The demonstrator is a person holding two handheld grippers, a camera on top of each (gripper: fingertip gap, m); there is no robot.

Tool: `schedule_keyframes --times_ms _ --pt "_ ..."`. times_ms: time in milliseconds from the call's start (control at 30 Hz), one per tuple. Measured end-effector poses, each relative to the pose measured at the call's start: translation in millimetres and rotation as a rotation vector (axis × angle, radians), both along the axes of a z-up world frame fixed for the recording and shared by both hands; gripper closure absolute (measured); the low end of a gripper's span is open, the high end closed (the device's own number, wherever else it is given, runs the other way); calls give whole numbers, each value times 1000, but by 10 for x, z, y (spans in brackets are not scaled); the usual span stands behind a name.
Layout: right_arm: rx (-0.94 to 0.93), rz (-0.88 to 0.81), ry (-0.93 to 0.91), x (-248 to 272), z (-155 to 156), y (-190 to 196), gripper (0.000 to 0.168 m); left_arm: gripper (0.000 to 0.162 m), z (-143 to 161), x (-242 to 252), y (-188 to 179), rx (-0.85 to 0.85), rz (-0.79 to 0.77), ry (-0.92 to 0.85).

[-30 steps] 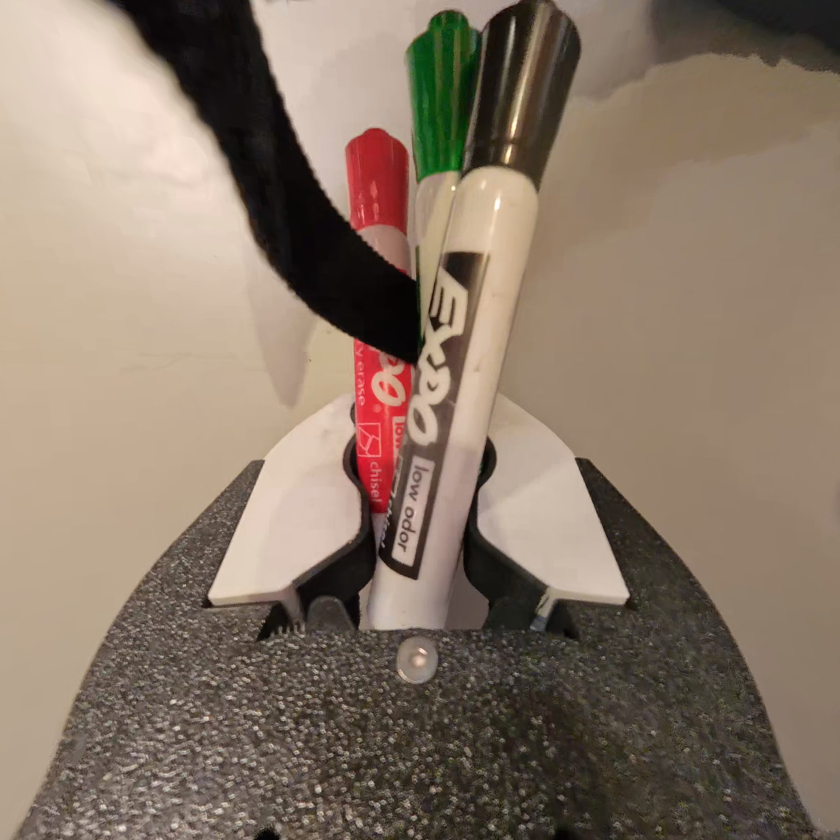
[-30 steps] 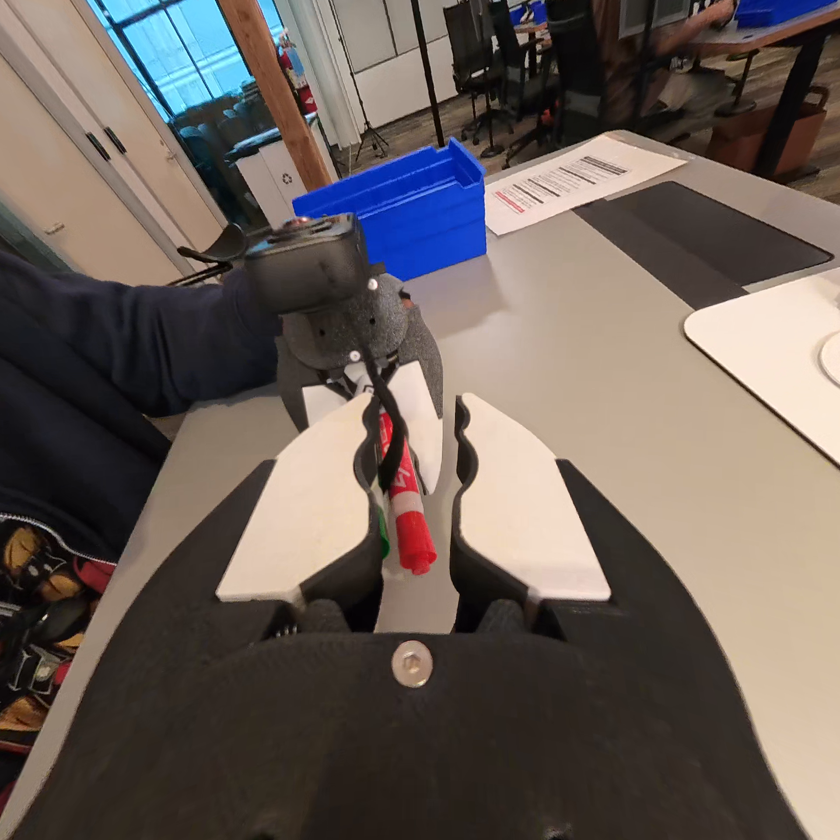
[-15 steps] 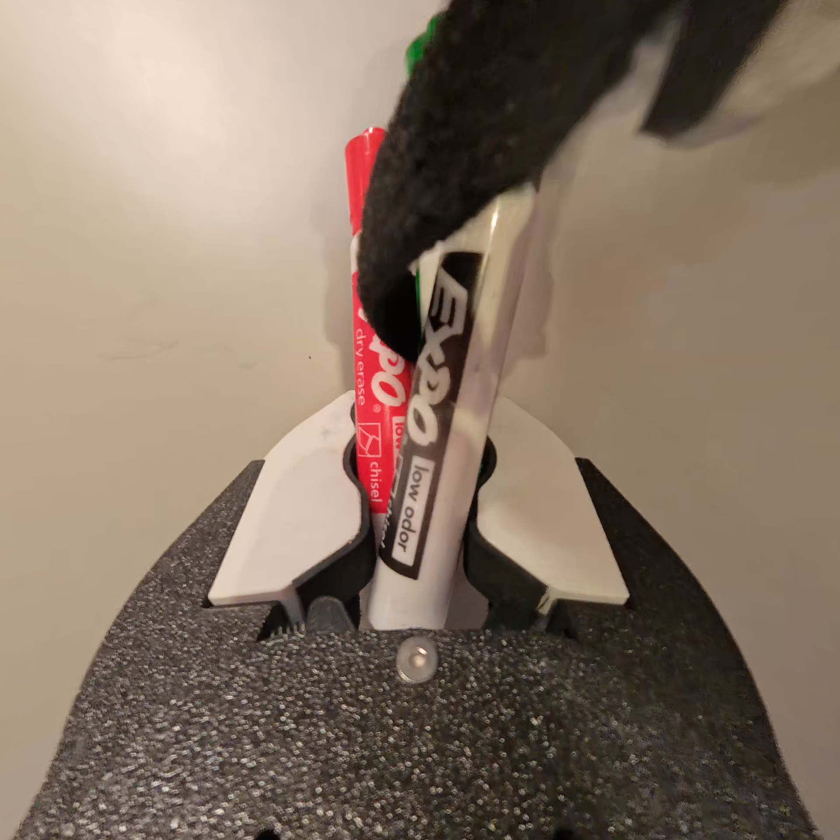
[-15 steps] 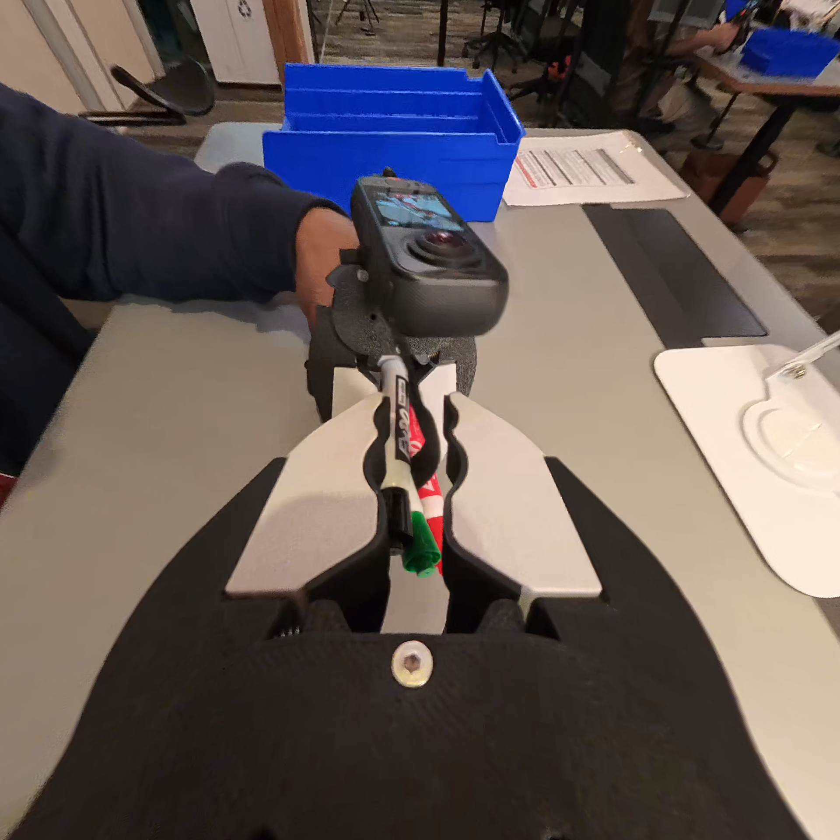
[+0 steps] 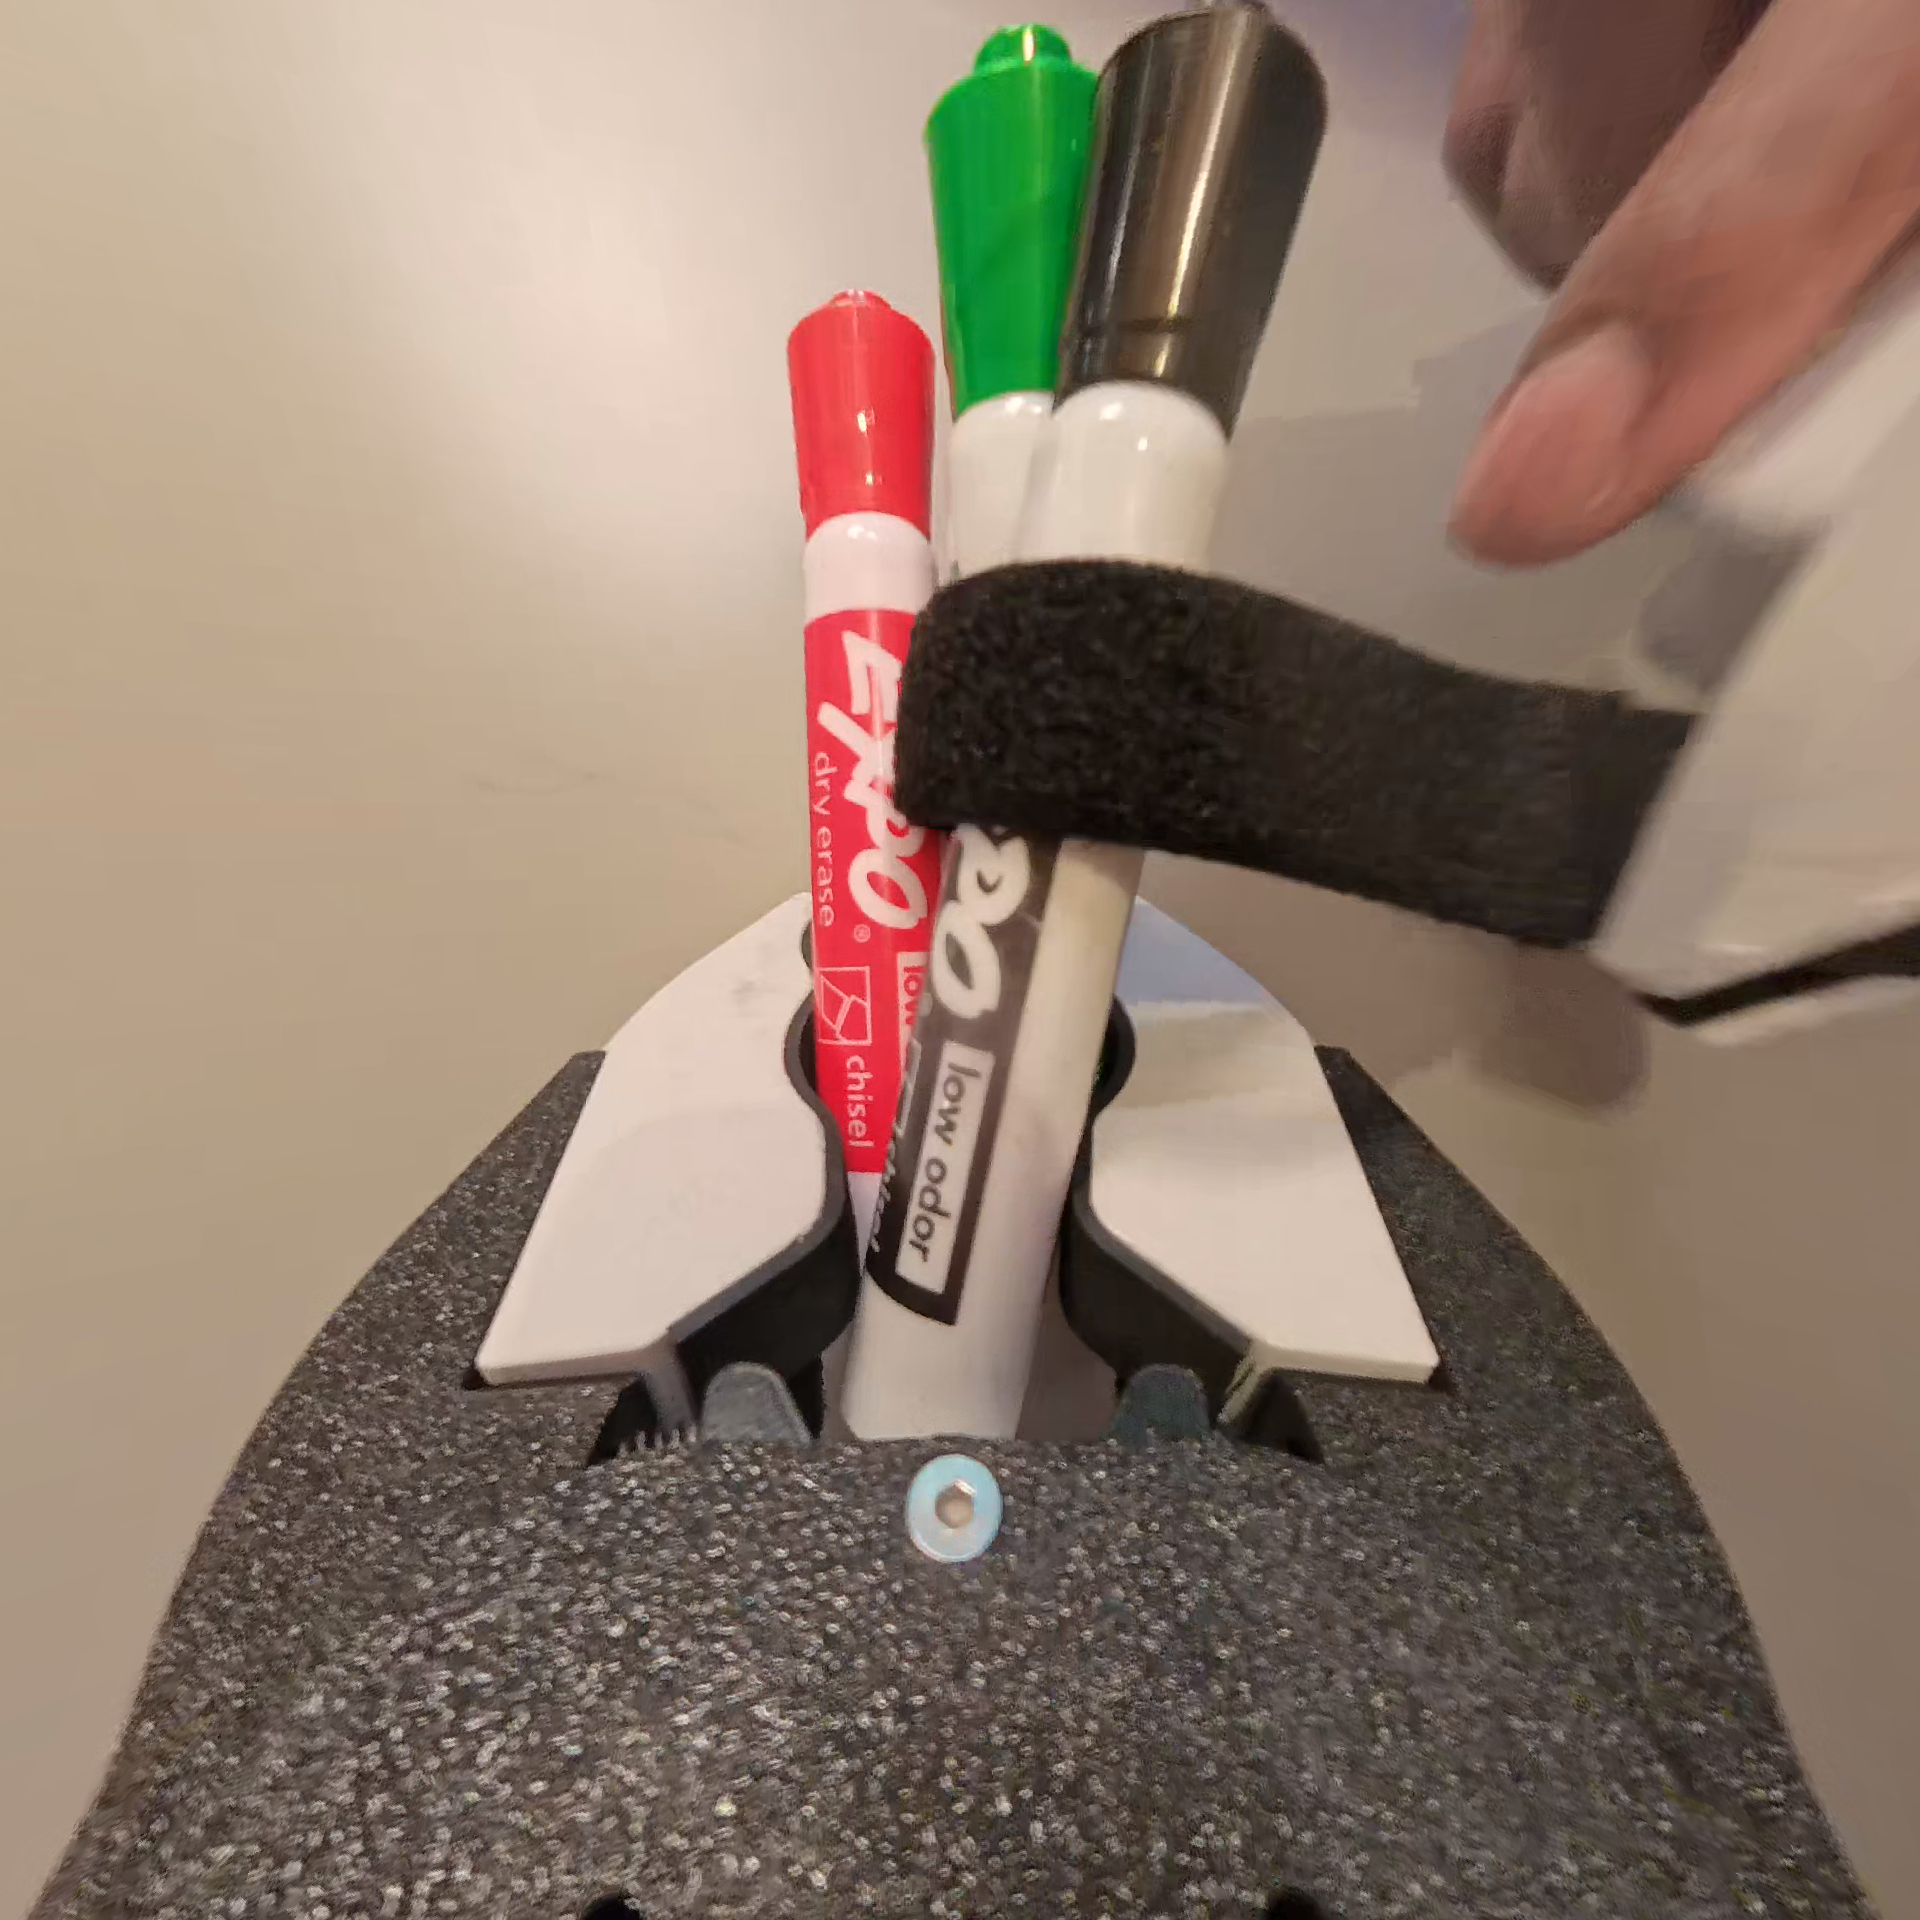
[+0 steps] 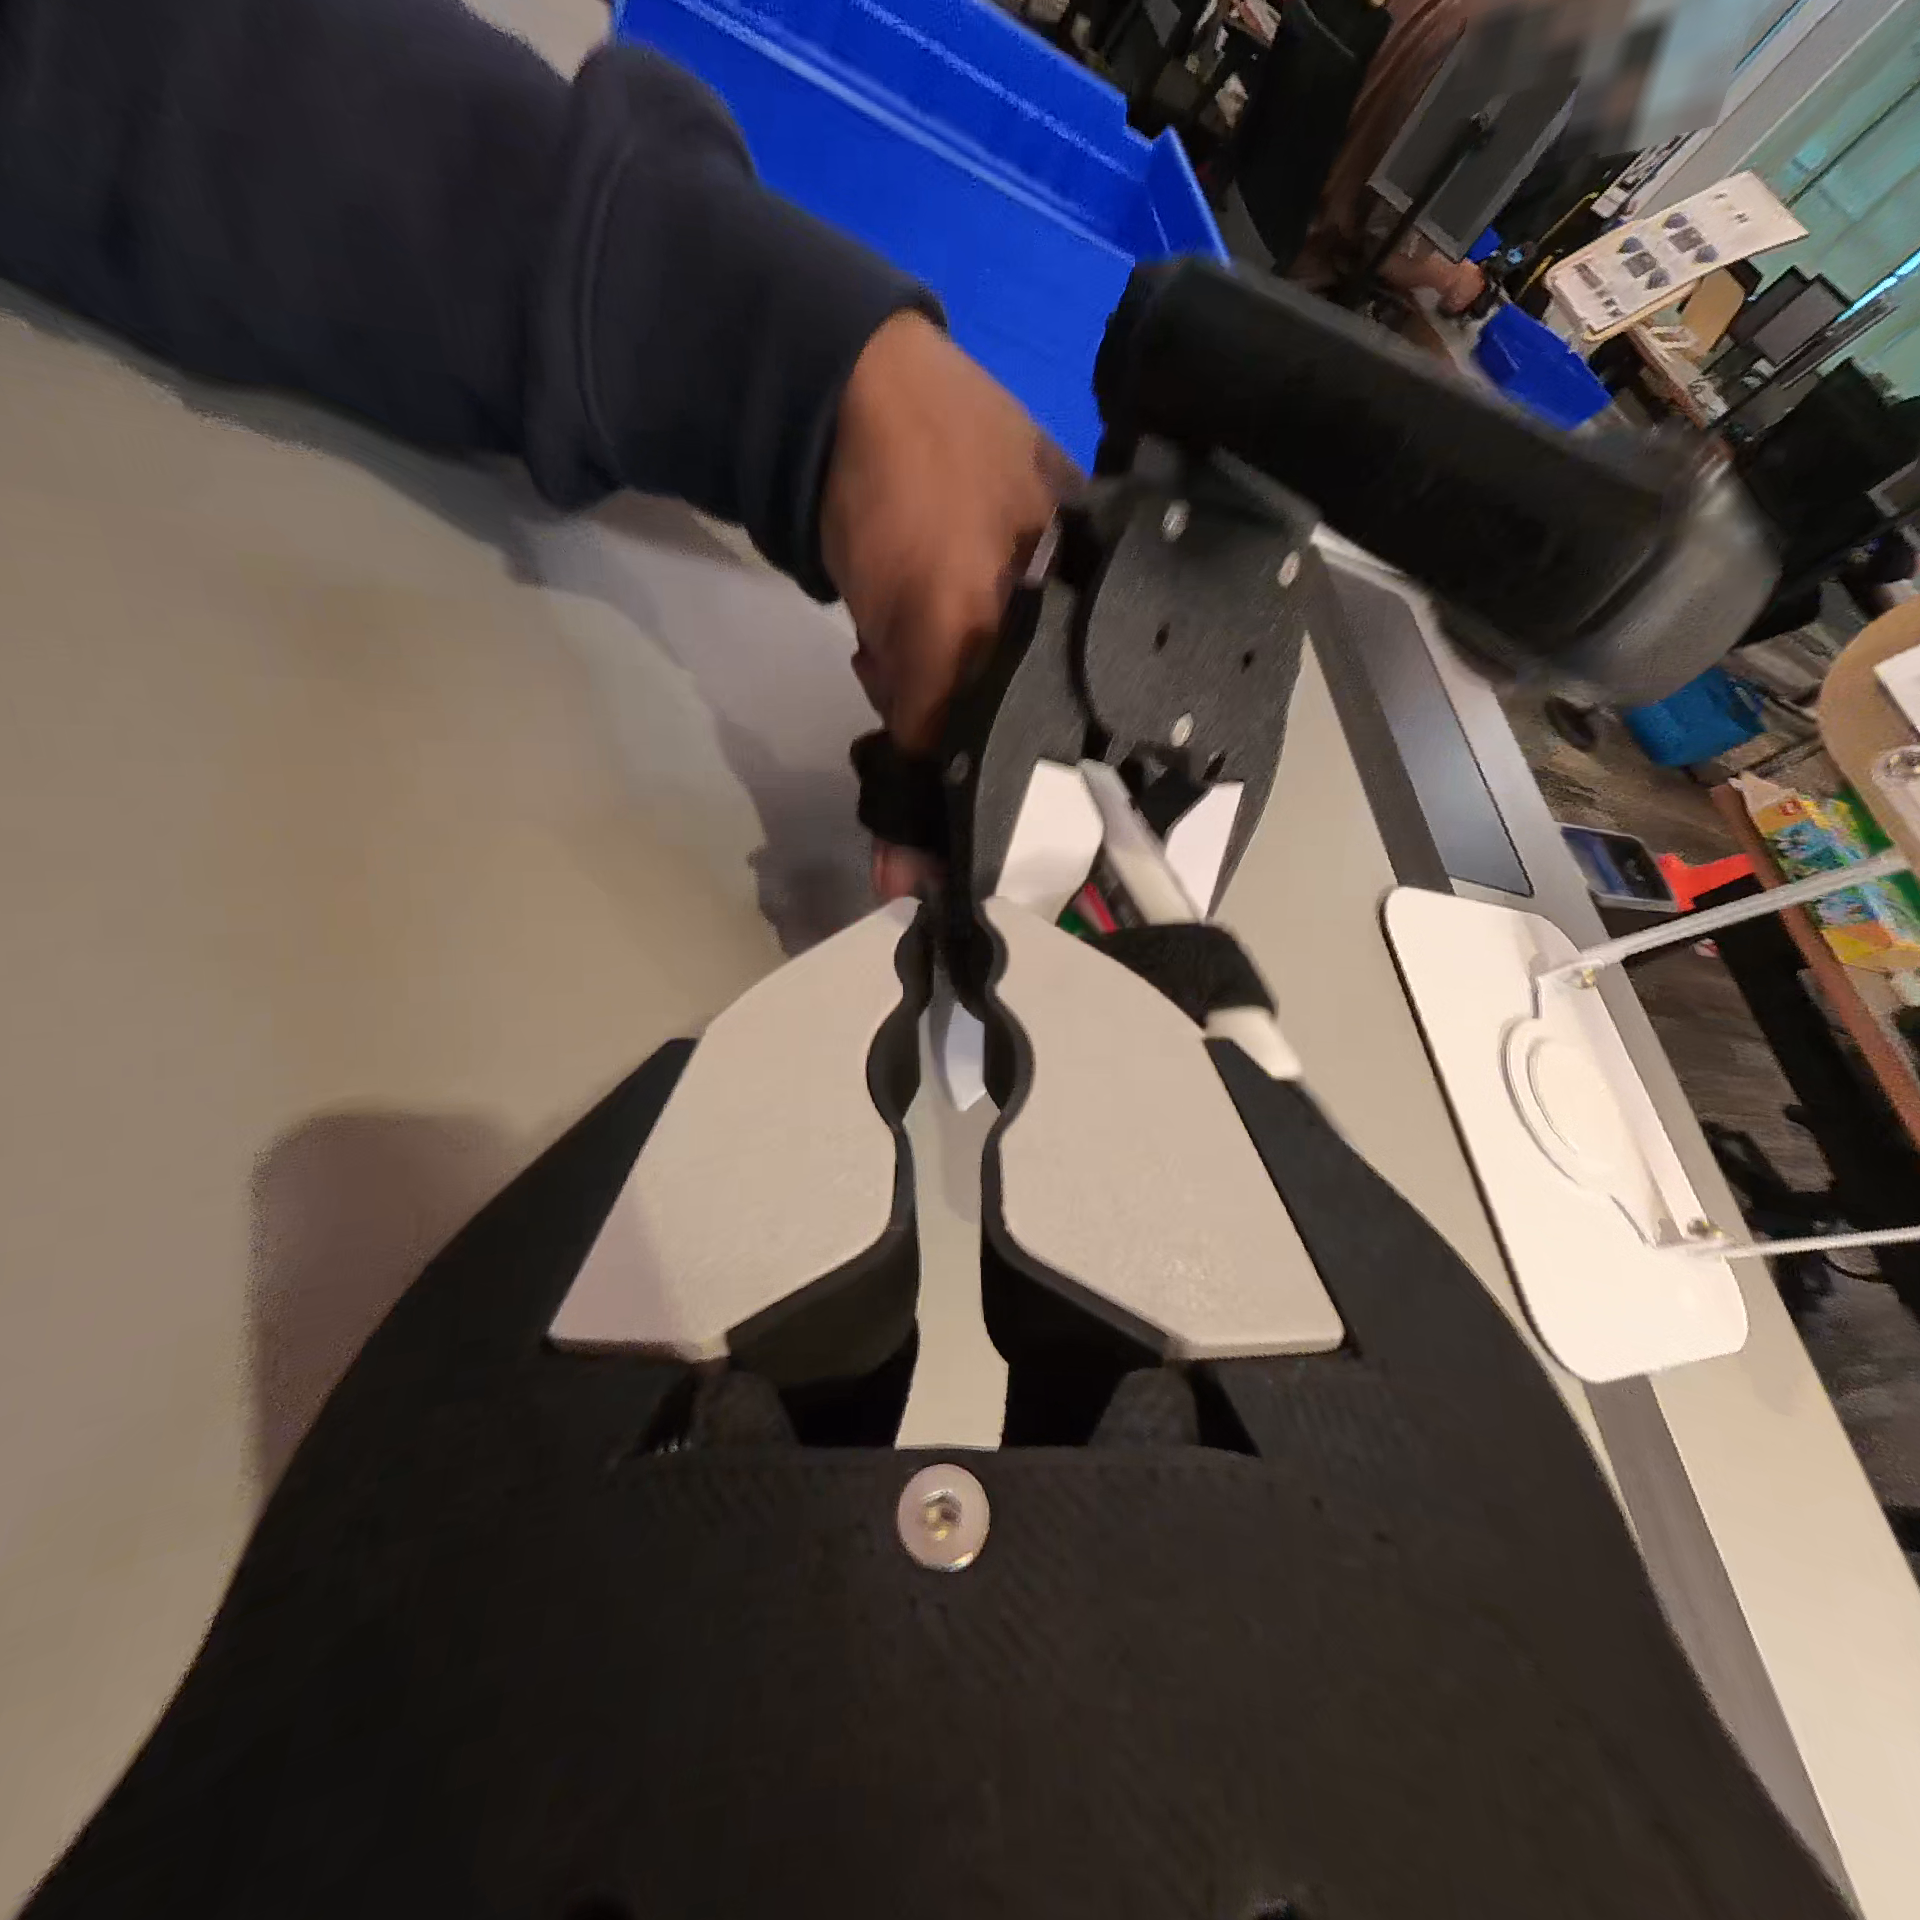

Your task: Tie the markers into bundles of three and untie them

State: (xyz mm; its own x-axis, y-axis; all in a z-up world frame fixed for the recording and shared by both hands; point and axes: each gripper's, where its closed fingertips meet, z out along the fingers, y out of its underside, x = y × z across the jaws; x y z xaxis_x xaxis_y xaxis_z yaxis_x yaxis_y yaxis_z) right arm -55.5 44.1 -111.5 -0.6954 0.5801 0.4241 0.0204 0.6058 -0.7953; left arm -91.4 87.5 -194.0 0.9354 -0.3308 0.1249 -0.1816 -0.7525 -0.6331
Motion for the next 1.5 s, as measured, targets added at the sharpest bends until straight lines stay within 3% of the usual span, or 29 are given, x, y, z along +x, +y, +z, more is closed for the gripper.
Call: schedule_keyframes --times_ms 233,533,1300,1500 --pt "57 -55 75 14 -311 91 159 117 77 129 5 49 -50 -41" --pt "-4 -31 100 81 -350 169 156 117 199 268 -9 110 -112 -147" --pt "-185 -17 114 75 -237 123 161 117 292 296 1 191 -149 -145" --pt "-183 -12 97 110 -284 79 150 117 290 263 10 208 -144 -118"
